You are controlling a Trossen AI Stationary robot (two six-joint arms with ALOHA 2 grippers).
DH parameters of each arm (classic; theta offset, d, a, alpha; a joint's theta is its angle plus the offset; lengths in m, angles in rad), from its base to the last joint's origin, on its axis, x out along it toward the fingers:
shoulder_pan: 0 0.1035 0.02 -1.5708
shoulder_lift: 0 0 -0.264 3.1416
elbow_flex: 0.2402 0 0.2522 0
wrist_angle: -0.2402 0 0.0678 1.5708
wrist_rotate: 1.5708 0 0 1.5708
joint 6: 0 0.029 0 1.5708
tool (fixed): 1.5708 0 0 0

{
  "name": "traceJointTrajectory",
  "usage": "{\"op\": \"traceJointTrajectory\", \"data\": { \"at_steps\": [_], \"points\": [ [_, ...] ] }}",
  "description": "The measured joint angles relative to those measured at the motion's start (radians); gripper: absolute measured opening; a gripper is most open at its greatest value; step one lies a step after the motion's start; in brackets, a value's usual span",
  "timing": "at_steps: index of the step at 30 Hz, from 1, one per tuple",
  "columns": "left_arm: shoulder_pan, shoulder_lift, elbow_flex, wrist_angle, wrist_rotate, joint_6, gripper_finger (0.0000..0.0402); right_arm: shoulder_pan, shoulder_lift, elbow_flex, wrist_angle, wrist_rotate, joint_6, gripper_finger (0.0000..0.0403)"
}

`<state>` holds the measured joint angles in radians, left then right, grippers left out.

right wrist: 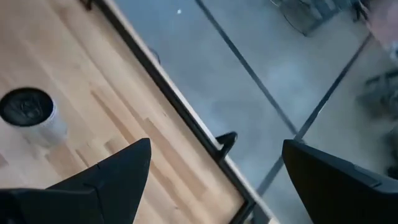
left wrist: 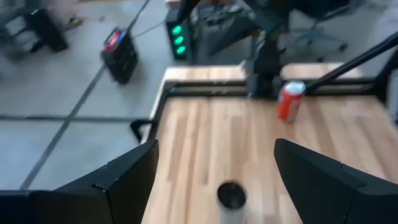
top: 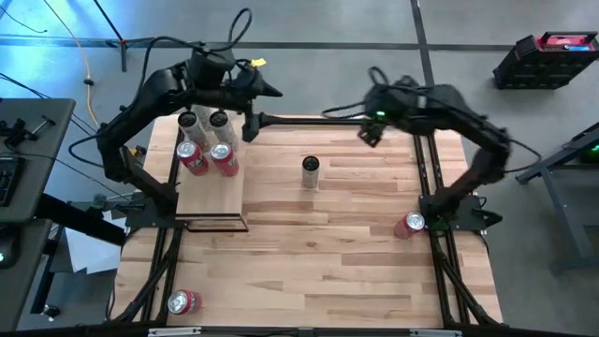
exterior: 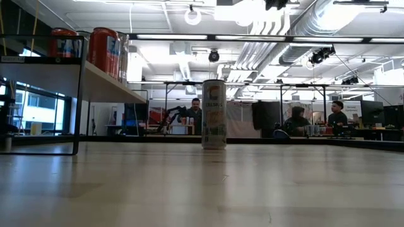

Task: Place canned beverage on shelf
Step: Put the white yellow soda can on the shelf aligned with the other white yellow soda can

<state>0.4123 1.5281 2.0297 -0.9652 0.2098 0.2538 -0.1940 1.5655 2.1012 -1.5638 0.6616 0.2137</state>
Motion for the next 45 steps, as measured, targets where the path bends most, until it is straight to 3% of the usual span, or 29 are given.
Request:
{"op": "traceJointTrajectory", "data": {
  "at_steps": [4,9,19,24,30,38,45],
  "points": [
    [0.007,0.066,0.001,0.075,0.119,-0.038,0.0310,0.034,-0.135,-0.138,0.030,0.043,0.167,0.0348],
    [0.005,0.170,0.001,0.092,0.150,-0.062,0.0310,0.088,-0.257,-0.311,0.071,0.079,0.327,0.0348],
    [-0.013,0.285,0.001,0.024,0.043,-0.071,0.0310,0.132,-0.346,-0.537,0.080,0.082,0.489,0.0348],
    [-0.047,0.329,-0.047,-0.033,0.026,-0.049,0.0310,0.132,-0.343,-0.593,0.102,0.085,0.480,0.0348],
    [-0.062,0.323,-0.172,-0.017,-0.119,-0.035,0.0310,0.132,-0.343,-0.610,0.103,0.102,0.459,0.0348],
    [-0.074,0.290,-0.298,0.165,-0.100,-0.024,0.0310,0.130,-0.343,-0.610,0.144,0.190,0.409,0.0348],
    [-0.083,0.298,-0.361,0.208,-0.064,0.000,0.0310,0.130,-0.343,-0.610,0.151,0.201,0.406,0.0348]
  ]
}}
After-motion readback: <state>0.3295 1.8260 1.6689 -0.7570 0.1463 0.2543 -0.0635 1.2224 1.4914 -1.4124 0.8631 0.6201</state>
